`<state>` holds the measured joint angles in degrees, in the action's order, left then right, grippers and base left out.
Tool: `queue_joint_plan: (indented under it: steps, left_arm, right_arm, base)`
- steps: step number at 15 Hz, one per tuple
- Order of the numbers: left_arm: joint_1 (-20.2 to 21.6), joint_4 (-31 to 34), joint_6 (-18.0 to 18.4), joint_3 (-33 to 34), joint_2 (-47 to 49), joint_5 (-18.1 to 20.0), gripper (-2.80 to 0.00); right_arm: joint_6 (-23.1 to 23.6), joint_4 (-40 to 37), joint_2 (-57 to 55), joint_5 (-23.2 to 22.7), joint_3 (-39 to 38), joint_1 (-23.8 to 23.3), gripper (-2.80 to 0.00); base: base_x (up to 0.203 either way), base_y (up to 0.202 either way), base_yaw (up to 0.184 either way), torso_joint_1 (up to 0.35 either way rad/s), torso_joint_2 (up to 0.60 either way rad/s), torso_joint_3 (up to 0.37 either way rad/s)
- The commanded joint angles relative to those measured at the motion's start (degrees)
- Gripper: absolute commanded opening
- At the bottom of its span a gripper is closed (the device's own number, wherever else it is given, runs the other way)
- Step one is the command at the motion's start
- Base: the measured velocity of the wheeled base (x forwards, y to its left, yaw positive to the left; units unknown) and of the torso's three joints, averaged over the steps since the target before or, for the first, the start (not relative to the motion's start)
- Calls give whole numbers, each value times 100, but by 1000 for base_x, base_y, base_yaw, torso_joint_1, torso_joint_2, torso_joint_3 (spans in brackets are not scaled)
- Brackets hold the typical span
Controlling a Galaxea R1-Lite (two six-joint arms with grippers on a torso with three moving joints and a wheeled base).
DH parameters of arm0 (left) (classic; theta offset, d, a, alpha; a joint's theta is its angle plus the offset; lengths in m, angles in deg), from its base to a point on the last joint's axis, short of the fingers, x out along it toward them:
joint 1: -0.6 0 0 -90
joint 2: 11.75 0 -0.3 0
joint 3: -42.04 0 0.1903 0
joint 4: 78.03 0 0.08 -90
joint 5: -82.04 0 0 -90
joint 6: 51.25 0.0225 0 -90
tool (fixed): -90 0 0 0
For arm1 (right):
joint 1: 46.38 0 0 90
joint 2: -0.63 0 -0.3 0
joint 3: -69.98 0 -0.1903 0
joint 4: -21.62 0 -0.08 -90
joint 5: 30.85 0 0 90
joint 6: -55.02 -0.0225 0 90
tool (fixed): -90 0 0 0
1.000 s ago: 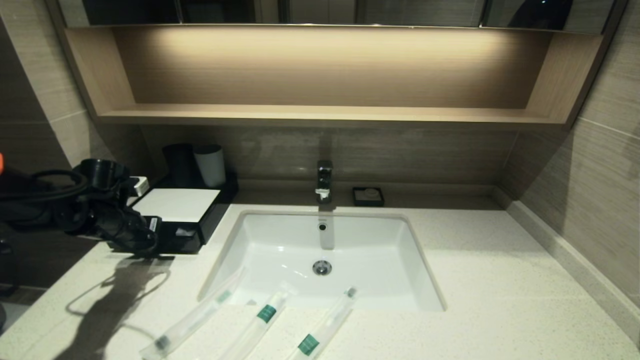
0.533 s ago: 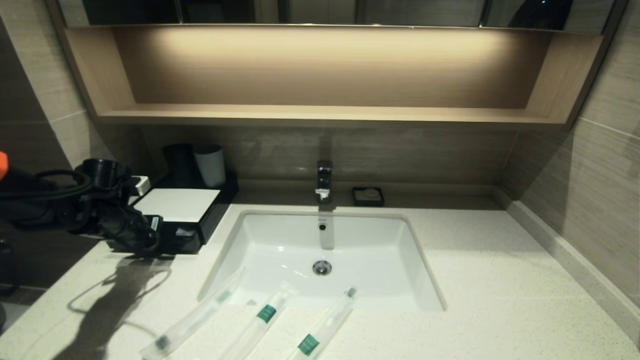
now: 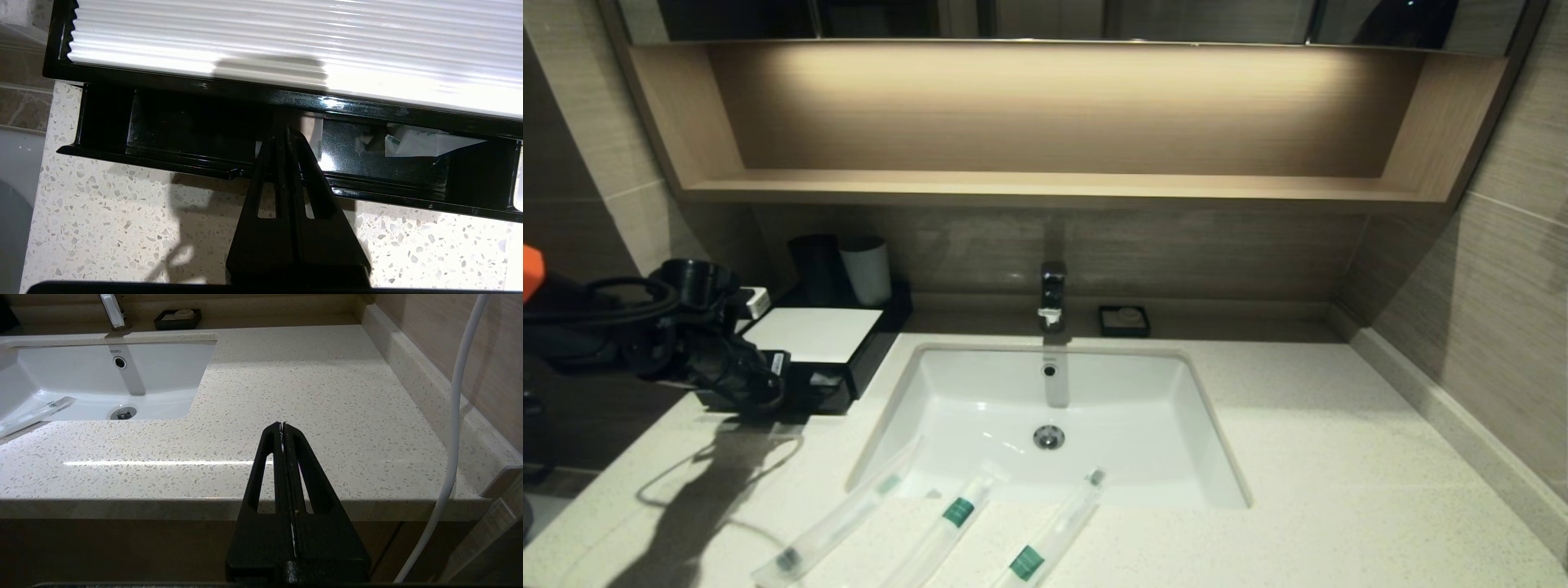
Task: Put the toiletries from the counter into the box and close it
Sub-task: Open the drawer
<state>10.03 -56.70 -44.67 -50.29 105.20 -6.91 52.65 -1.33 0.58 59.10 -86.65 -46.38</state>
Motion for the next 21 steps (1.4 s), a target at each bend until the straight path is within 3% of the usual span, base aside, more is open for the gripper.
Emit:
queue_joint_plan:
  steps: [1, 13, 21]
  left_arm:
    - [7, 19, 1, -3, 30, 0, -280]
    - [5, 87, -76, -38, 128, -8, -280]
    - [7, 607, -78, -135, 30, -8, -280]
  right_arm:
    - [-1, 2, -4, -4, 0, 0, -280]
    - [-1, 2, -4, -4, 0, 0, -280]
    - [-1, 2, -4, -4, 0, 0, -280]
  base:
    - [0, 0, 0, 0, 0, 0]
    - [0, 0, 0, 0, 0, 0]
    - [0, 0, 0, 0, 0, 0]
